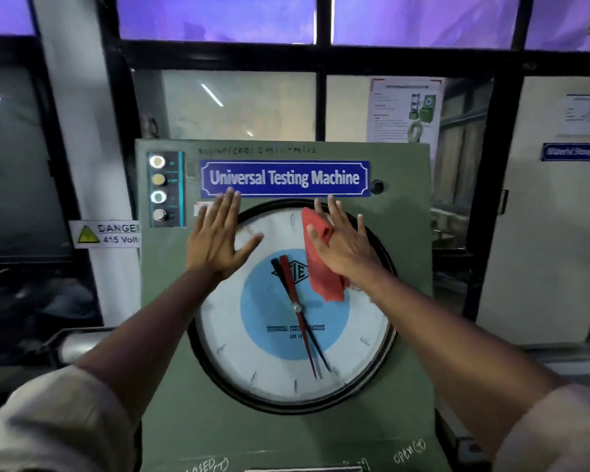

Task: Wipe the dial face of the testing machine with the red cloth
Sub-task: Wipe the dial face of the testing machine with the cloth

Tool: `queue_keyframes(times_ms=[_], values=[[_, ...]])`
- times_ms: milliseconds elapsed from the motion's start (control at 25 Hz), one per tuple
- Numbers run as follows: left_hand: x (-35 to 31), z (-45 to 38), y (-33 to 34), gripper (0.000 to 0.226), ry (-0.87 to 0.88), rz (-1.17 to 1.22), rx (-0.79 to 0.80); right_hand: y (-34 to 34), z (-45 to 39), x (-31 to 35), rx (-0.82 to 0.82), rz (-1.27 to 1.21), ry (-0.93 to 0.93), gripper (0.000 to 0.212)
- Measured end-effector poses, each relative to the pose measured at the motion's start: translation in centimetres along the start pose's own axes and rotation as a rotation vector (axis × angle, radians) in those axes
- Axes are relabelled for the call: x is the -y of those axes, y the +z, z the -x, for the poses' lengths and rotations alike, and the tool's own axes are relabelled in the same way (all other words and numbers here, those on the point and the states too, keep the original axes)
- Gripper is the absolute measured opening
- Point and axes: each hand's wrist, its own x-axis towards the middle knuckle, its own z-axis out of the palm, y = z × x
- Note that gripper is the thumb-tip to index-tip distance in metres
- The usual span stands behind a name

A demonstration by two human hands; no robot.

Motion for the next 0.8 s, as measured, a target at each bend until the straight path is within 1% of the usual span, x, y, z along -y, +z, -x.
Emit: queue_keyframes(times_ms=[160,320,440,520,640,800], values=[[0.8,4.5,-6.3,0.106,-0.13,-0.077,0.018,-2.3,0.7,5.0,0.095,-0.192,-0.138,0.065],[4.7,12.3,-12.1,0.113,-0.279,-0.228,0.093,-1.4,2.2,13.0,0.186,-0.357,-0.275,0.065],[8.4,19.0,-17.2,0.115,-0.394,-0.311,0.124,0.1,4.3,20.8,0.234,-0.381,-0.402,0.073],[10.6,23.3,-21.2,0.117,-0.48,-0.368,0.115,0.8,6.2,26.6,0.278,-0.399,-0.5,0.076],[13.8,29.4,-26.9,0.115,-0.569,-0.466,0.109,0.9,9.7,35.2,0.297,-0.407,-0.649,0.063],[18.1,37.3,-34.2,0.112,-0.685,-0.582,0.108,0.7,15.0,45.6,0.332,-0.428,-0.802,0.067]])
